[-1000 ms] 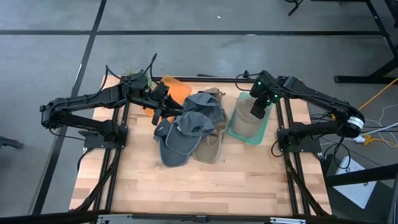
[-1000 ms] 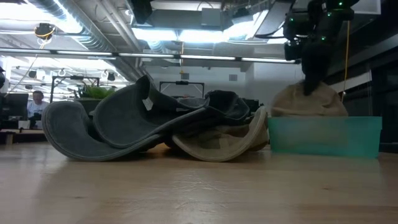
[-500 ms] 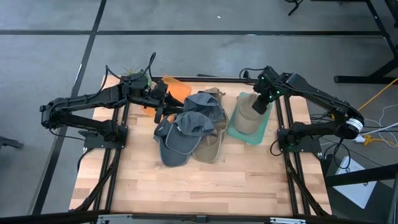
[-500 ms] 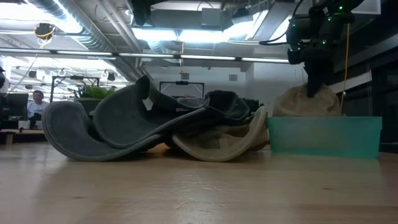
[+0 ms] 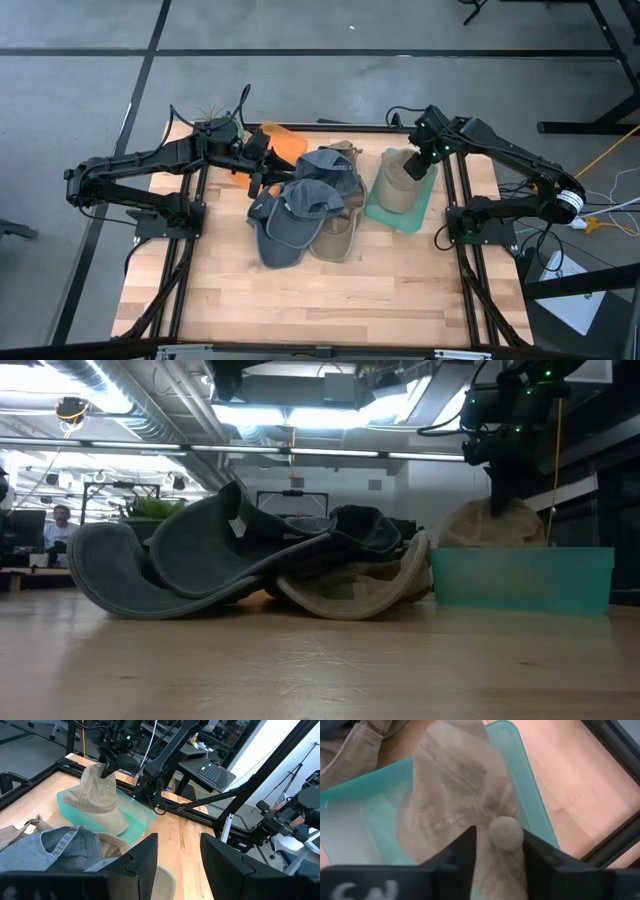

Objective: Pick & Place hat
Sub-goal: Put the brown cap into the blue bin, then put the gray cap into the orange bin

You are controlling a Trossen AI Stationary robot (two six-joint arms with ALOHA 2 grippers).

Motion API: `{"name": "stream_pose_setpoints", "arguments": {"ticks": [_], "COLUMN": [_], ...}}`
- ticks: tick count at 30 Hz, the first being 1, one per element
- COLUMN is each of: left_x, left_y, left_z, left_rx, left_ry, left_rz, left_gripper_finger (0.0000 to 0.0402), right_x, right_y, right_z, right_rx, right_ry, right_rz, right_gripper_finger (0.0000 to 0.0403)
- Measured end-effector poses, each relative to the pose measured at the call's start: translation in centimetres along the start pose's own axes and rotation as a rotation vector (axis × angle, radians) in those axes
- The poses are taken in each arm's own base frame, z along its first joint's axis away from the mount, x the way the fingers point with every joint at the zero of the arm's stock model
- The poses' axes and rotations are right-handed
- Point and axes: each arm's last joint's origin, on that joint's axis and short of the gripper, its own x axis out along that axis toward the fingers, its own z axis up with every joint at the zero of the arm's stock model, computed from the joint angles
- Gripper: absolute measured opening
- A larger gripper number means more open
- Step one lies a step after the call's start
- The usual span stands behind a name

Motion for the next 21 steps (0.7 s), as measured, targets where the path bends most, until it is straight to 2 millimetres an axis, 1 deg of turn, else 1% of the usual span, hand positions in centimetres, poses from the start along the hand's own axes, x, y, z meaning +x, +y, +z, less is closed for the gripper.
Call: {"name": "stream_pose_setpoints", "arguments": {"ticks": [4, 7, 13, 21], "left_x": [0.0, 0.0, 0.0, 0.0], "left_y": [0.0, 0.0, 0.0, 0.1], "left_z": [0.0, 0.0, 0.0, 0.04], "left_rx": [0.0, 0.0, 0.0, 0.0], "left_ry": [0.0, 0.0, -0.001, -0.013], "left_rz": [0.0, 0.0, 0.001, 0.035], "left_gripper_finger": [0.0143, 0.0143, 0.0143, 0.0143], "right_x": [-0.02, -0.06, -0.13, -0.15], "right_y": [-0.37, -0.59, -0.86, -0.82], "right_z": [-0.04, -0.06, -0.05, 0.49], "right_rx": [0.057, 0.093, 0.162, 0.191], "right_ry": [0.002, -0.001, -0.016, -0.076], "right_rz": [-0.13, -0.209, -0.304, -0.304], "right_gripper_finger": [0.0188, 0.0205, 0.0212, 0.0213]}}
